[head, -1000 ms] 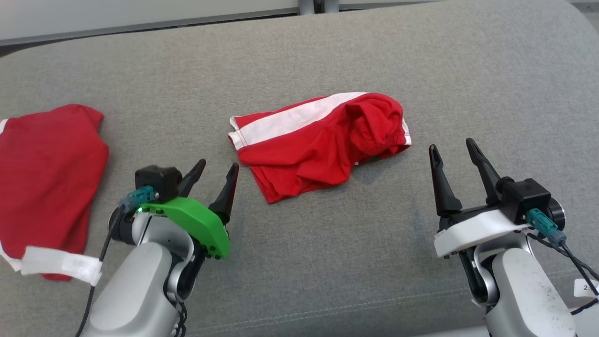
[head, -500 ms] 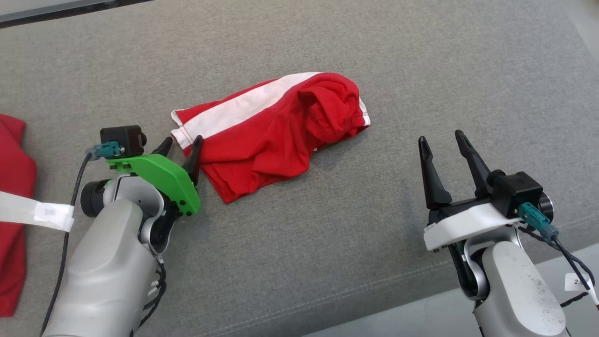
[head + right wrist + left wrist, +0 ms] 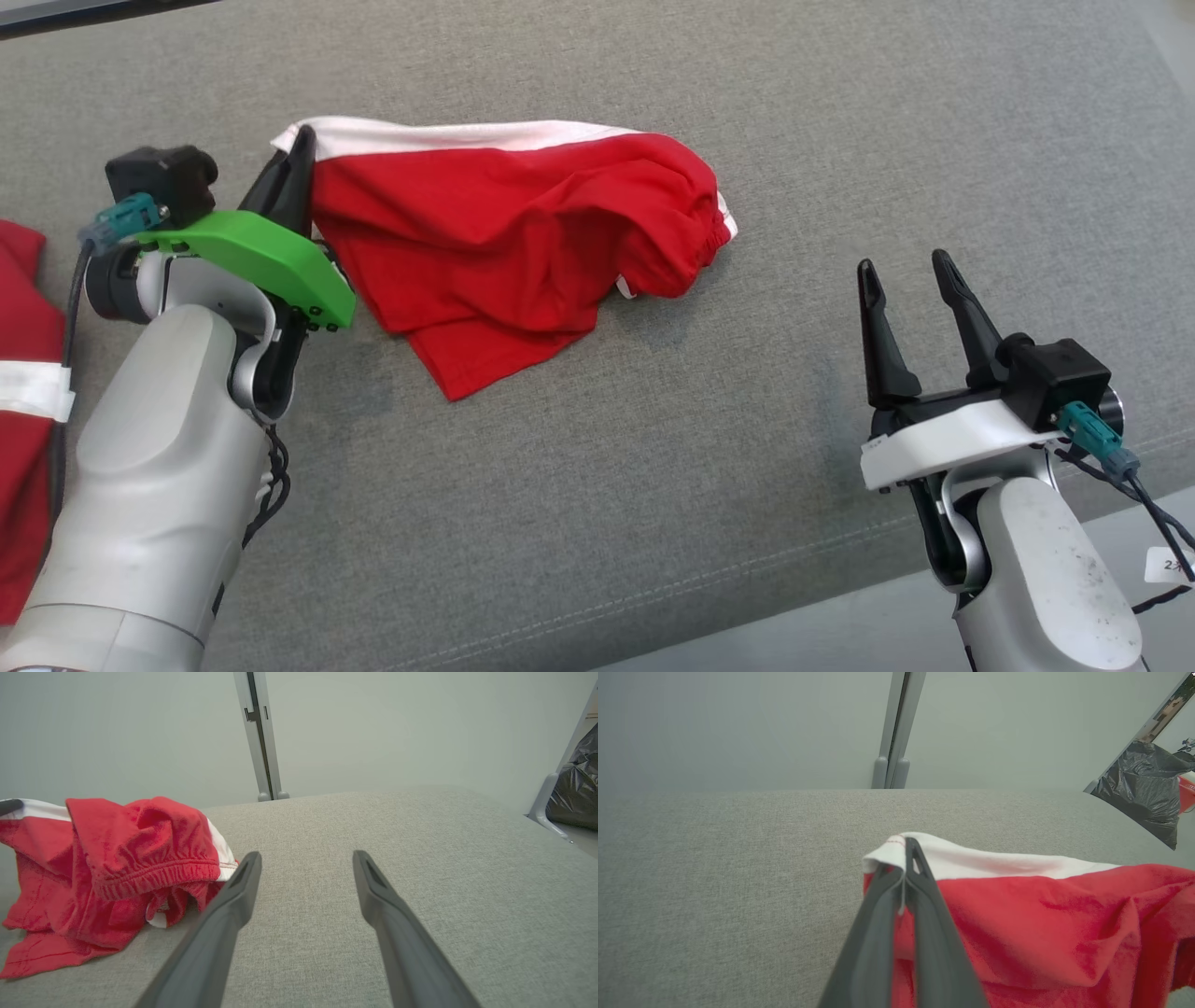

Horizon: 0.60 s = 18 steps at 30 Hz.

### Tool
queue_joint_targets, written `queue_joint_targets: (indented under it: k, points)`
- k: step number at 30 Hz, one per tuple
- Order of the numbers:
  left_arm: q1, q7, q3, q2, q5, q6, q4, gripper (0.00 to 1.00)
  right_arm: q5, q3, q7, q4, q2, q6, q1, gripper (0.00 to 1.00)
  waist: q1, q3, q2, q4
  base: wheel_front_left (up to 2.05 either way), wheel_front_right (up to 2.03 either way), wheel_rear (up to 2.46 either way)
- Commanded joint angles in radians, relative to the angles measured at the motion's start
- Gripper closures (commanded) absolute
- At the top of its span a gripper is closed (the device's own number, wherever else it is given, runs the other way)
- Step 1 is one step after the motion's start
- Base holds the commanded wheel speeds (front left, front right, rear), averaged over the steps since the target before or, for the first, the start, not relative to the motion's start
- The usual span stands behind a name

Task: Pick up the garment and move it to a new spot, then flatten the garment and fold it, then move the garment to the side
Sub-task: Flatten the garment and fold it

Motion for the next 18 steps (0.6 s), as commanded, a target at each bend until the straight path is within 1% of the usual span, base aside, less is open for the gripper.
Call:
queue_joint_targets:
  k: [1,3,6,9,14,18]
  points:
    - [-0.011,-0.012,0.001,0.014,0.006,-0.001,-0.035,1.00,-0.004,-0.008,-0.004,-0.006,-0.002,0.000,0.013,0.00,0.0000,-0.009,0.0000,0.019,0.00,0.00,0.00]
    - [0.017,-0.016,-0.002,0.028,0.004,-0.003,-0.092,1.00,-0.001,-0.010,-0.004,-0.008,-0.001,0.000,0.018,0.00,0.0000,-0.015,0.0000,0.029,0.00,0.00,0.00]
    - [0.110,-0.009,0.002,0.054,-0.018,0.002,-0.201,1.00,0.006,-0.011,-0.004,-0.009,-0.001,0.000,0.025,0.00,0.0000,-0.025,0.0000,0.038,0.00,0.00,0.00]
    - [0.232,-0.004,0.015,0.084,-0.040,0.039,-0.342,1.00,0.013,-0.019,-0.004,-0.016,-0.001,0.000,0.037,0.00,0.0000,-0.031,0.0000,0.053,0.00,0.00,0.00]
    - [0.457,0.025,0.043,0.126,-0.082,0.122,-0.562,1.00,0.013,-0.032,-0.004,-0.024,-0.001,0.000,0.058,0.00,0.0000,-0.034,0.0000,0.086,0.00,0.00,0.00]
    - [0.579,0.058,0.057,0.138,-0.134,0.154,-0.671,1.00,0.006,-0.035,-0.004,-0.024,-0.001,0.000,0.063,0.00,0.0000,-0.035,0.0000,0.109,0.00,0.00,0.00]
